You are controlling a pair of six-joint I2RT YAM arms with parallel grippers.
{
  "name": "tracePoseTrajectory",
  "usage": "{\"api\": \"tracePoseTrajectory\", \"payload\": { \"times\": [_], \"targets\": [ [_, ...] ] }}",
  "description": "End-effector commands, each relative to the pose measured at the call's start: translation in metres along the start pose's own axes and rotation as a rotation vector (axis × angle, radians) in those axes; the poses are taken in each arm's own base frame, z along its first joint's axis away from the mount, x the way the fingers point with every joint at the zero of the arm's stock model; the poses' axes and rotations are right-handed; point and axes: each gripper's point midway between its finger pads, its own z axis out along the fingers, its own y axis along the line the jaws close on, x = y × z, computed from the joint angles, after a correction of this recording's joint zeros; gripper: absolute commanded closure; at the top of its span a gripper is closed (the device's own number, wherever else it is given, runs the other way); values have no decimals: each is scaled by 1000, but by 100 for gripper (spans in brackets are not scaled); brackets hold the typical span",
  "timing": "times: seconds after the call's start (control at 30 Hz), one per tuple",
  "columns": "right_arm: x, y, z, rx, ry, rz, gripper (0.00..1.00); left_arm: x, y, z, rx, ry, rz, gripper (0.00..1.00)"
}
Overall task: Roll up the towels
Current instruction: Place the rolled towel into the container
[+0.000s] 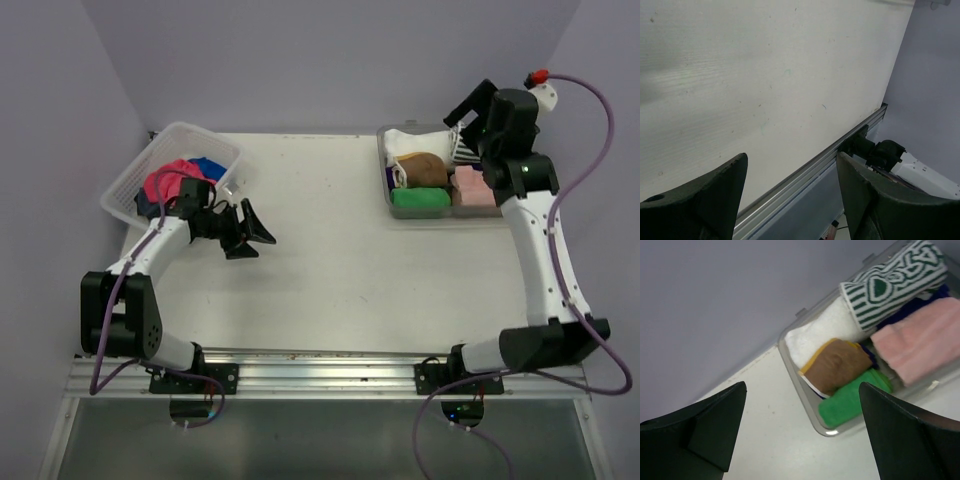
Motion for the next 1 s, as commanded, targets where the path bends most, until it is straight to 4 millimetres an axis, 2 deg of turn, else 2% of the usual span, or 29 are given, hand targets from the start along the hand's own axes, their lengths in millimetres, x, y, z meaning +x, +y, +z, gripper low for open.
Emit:
{"api": "tracePoseTrajectory", "payload": {
  "times": [0.0,0.03,0.07,0.1,0.13,0.23,0.3,0.4,0.63,0.8,0.97],
  "targets": [
    [22,-66,-39,186,42,-232,1,-23,-22,-18,26,-100,112,25],
    [28,-74,-47,199,51,-261,2,-25,-25,-19,27,-109,118,25],
    [41,-93,-54,234,75,-306,1,-30,-26,-21,19,-128,127,25],
    [39,-101,-73,241,61,-315,1,-32,-28,-23,15,-139,131,25],
    [50,-118,-81,289,72,-354,2,-34,-31,-26,14,-158,139,25],
    [57,-147,-113,382,46,-439,1,-45,-38,-36,-6,-220,165,25],
    [61,-161,-132,430,32,-483,1,-51,-42,-43,-20,-259,183,25],
    [72,-172,-145,473,54,-537,1,-59,-50,-52,-31,-308,205,25],
    [88,-180,-146,445,85,-513,2,-64,-75,-84,-27,-423,279,25],
    [89,-176,-149,380,56,-460,2,-62,-78,-97,-50,-472,309,25],
    [91,-179,-148,387,57,-474,1,-60,-76,-100,-64,-479,316,24]
  ]
}}
